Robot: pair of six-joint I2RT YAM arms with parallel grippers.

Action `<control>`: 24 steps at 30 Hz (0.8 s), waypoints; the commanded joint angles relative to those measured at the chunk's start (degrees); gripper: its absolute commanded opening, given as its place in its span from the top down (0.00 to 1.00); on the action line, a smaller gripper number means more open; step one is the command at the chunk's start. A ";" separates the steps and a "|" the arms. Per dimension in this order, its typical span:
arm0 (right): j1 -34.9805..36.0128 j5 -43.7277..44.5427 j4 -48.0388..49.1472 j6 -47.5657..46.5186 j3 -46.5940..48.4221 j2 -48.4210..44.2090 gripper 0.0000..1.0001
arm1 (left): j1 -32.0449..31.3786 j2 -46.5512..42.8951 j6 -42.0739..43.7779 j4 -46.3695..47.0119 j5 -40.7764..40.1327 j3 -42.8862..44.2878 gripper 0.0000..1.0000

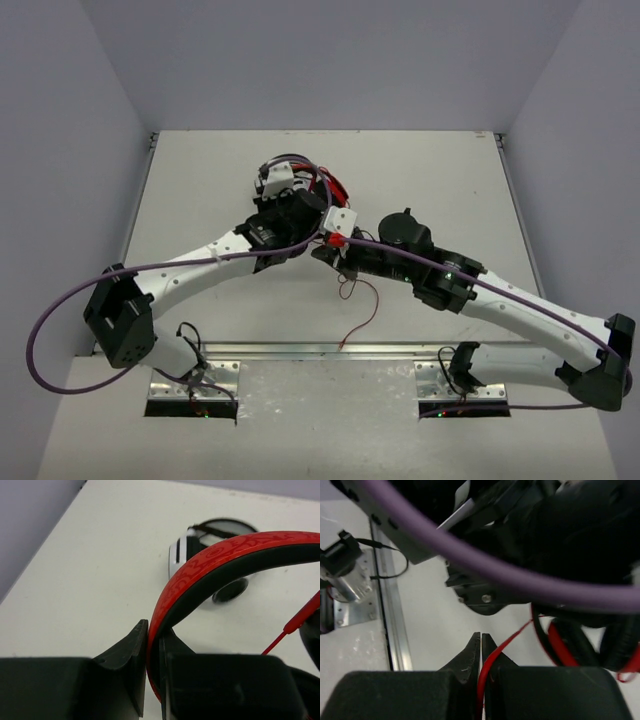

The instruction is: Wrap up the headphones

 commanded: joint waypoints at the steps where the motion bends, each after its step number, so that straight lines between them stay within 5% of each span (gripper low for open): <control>1: 0.69 7.99 -10.20 -8.33 5.87 0.21 0.99 | -0.27 -1.91 -7.25 0.39 0.74 -5.74 1.00; 15: -1.68 21.80 -9.16 -17.30 9.22 0.29 0.99 | -3.61 -14.55 -1.55 15.68 16.21 -28.34 1.00; 24: -16.26 22.34 -5.99 -13.26 13.79 4.77 0.99 | -5.29 -27.67 5.14 19.13 26.23 -35.56 1.00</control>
